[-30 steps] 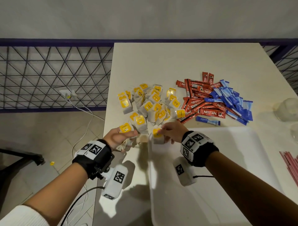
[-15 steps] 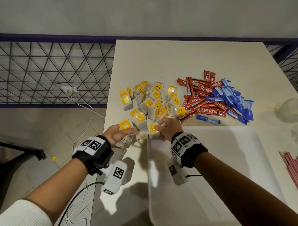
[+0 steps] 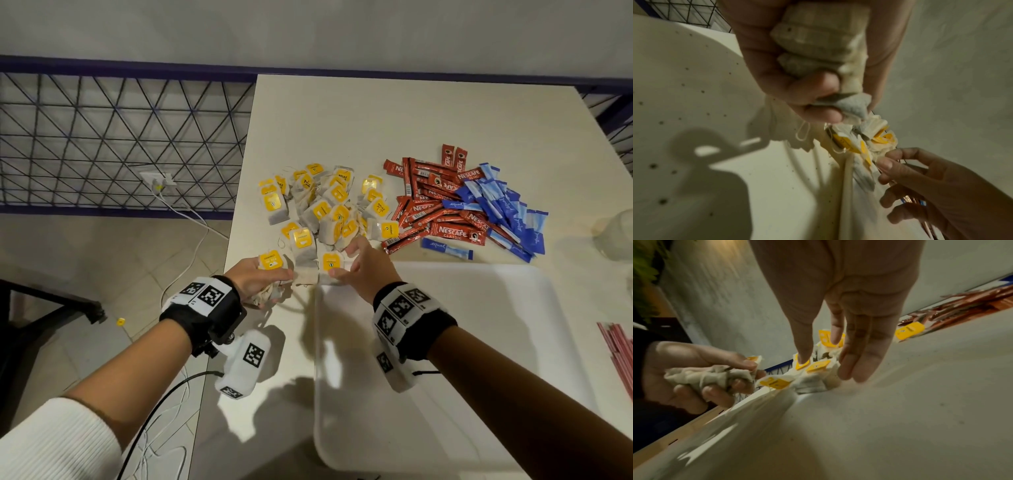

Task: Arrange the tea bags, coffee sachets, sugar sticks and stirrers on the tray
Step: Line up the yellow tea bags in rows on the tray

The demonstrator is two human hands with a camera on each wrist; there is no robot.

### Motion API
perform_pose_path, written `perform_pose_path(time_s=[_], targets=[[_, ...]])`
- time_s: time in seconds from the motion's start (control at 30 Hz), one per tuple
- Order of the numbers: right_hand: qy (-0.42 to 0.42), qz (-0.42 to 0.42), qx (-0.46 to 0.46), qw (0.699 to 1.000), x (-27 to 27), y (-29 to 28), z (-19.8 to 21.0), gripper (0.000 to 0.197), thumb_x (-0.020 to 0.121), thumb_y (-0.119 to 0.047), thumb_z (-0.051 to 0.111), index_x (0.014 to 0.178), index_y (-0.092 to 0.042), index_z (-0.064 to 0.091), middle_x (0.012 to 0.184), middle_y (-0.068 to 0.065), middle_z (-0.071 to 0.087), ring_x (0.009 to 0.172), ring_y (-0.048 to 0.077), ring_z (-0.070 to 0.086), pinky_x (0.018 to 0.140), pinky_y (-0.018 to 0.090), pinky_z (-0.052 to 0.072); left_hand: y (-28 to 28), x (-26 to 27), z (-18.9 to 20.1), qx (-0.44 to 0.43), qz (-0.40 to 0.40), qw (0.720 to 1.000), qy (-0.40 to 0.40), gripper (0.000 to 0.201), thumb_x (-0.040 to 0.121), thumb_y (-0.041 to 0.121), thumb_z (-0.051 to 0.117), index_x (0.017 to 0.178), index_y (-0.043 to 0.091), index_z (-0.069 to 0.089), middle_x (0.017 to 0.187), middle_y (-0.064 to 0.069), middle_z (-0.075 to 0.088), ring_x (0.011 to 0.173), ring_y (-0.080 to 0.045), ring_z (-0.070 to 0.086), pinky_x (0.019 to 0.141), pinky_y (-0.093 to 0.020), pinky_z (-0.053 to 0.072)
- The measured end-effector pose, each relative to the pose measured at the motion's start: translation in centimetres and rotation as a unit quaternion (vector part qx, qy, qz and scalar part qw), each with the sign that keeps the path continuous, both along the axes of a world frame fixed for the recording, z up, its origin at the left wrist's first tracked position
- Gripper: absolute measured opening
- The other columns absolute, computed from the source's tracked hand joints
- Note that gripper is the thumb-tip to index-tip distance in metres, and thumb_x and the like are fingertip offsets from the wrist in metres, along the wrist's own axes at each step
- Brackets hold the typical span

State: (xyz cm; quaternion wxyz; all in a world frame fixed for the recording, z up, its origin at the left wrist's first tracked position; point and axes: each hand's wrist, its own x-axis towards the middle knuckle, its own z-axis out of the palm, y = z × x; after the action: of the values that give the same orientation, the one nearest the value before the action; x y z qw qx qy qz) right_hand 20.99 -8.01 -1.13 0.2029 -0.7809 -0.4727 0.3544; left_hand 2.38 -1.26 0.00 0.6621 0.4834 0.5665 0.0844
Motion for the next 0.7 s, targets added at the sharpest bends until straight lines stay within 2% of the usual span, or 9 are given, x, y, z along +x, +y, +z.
perform_pose_path(time_s=[0.07, 0.17, 0.27, 0.33, 0.4, 0.47, 0.53, 0.6, 0.7], targets=[[-0.024, 0.043, 0.014, 0.999, -0.2, -0.5, 0.5, 0.038, 0.081, -0.03, 0.068, 0.109, -0.013, 0.048, 0.075, -0.009, 0.042, 0.083, 0.015, 0.045, 0.076, 0.026, 0.035, 0.0, 0.1, -0.5, 0.021, -0.021, 0.999, 0.012, 0.02, 0.082, 0.0, 0.065, 0.067, 0.011, 0.057, 0.043, 0.01, 0.059, 0.042, -0.003, 0.055, 0.053, -0.013, 0.044], [-0.06, 0.144, 0.053, 0.986, -1.0, -0.6, 0.8, 0.037, 0.08, -0.027, 0.07, 0.11, -0.009, 0.055, 0.09, -0.004, 0.043, 0.086, 0.018, 0.046, 0.076, 0.023, 0.034, 0.2, 0.0, -1.3, 0.035, -0.034, 0.998, 0.038, 0.018, 0.079, 0.003, 0.069, 0.07, 0.013, 0.058, 0.046, 0.012, 0.06, 0.06, -0.015, 0.054, 0.066, -0.022, 0.042], [-0.101, 0.208, 0.09, 0.969, -2.2, -0.6, 0.5, 0.04, 0.071, -0.021, 0.077, 0.106, -0.005, 0.064, 0.099, 0.012, 0.055, 0.096, 0.028, 0.054, 0.078, 0.029, 0.039, 0.1, -0.1, -1.3, 0.048, -0.039, 0.997, 0.046, 0.018, 0.081, 0.005, 0.068, 0.07, 0.014, 0.058, 0.046, 0.012, 0.058, 0.053, -0.008, 0.055, 0.058, -0.015, 0.042], [-0.144, 0.227, 0.116, 0.956, -2.9, -0.2, 0.2, 0.041, 0.069, -0.02, 0.078, 0.105, -0.006, 0.066, 0.101, 0.013, 0.058, 0.097, 0.029, 0.055, 0.078, 0.027, 0.038, 0.0, -0.2, -1.0, 0.067, -0.032, 0.996, 0.049, 0.019, 0.082, 0.007, 0.068, 0.069, 0.015, 0.057, 0.051, 0.009, 0.058, 0.053, -0.009, 0.053, 0.056, -0.015, 0.04], [-0.174, 0.237, 0.095, 0.951, -3.2, 0.2, 0.3, 0.033, 0.082, -0.024, 0.066, 0.112, -0.011, 0.063, 0.113, 0.008, 0.054, 0.108, 0.025, 0.047, 0.09, 0.027, 0.035, 0.1, -0.6, -0.9, 0.078, -0.025, 0.995, 0.05, 0.019, 0.082, 0.009, 0.067, 0.068, 0.016, 0.057, 0.052, 0.008, 0.058, 0.052, -0.007, 0.053, 0.054, -0.014, 0.041], [-0.182, 0.237, 0.074, 0.951, -3.2, 0.8, 0.6, 0.028, 0.091, -0.026, 0.051, 0.112, -0.012, 0.062, 0.117, 0.005, 0.052, 0.112, 0.022, 0.042, 0.093, 0.025, 0.029, 0.2, -1.3, -0.9, 0.083, -0.019, 0.996, 0.037, 0.019, 0.083, 0.009, 0.068, 0.068, 0.017, 0.058, 0.045, 0.013, 0.058, 0.046, 0.0, 0.054, 0.049, -0.009, 0.041], [-0.149, 0.211, 0.077, 0.963, -3.2, 1.3, 0.9, 0.028, 0.093, -0.025, 0.049, 0.107, -0.006, 0.064, 0.113, 0.008, 0.055, 0.108, 0.023, 0.043, 0.086, 0.022, 0.025, 0.3, -1.9, -0.7, 0.082, -0.01, 0.996, 0.018, 0.015, 0.079, 0.013, 0.072, 0.072, 0.019, 0.06, 0.048, 0.015, 0.061, 0.05, -0.001, 0.056, 0.052, -0.013, 0.043], [-0.085, 0.176, 0.099, 0.976, -3.2, 1.6, 1.4, 0.024, 0.09, -0.022, 0.056, 0.098, -0.001, 0.064, 0.105, 0.012, 0.059, 0.098, 0.022, 0.043, 0.076, 0.019, 0.023, 0.6, -2.4, -0.3, 0.092, -0.007, 0.996, -0.017, 0.012, 0.079, 0.01, 0.071, 0.078, 0.019, 0.063, 0.055, 0.015, 0.065, 0.054, 0.001, 0.059, 0.057, -0.01, 0.046], [0.015, 0.141, 0.085, 0.986, -2.9, 1.8, 2.6, 0.02, 0.086, -0.02, 0.063, 0.09, -0.001, 0.065, 0.085, 0.009, 0.061, 0.081, 0.011, 0.042, 0.065, 0.017, 0.027, 0.9, -2.6, 0.3, 0.104, -0.02, 0.993, -0.051, 0.019, 0.08, 0.008, 0.071, 0.089, 0.024, 0.066, 0.078, 0.01, 0.069, 0.073, -0.006, 0.062, 0.069, -0.009, 0.049]])
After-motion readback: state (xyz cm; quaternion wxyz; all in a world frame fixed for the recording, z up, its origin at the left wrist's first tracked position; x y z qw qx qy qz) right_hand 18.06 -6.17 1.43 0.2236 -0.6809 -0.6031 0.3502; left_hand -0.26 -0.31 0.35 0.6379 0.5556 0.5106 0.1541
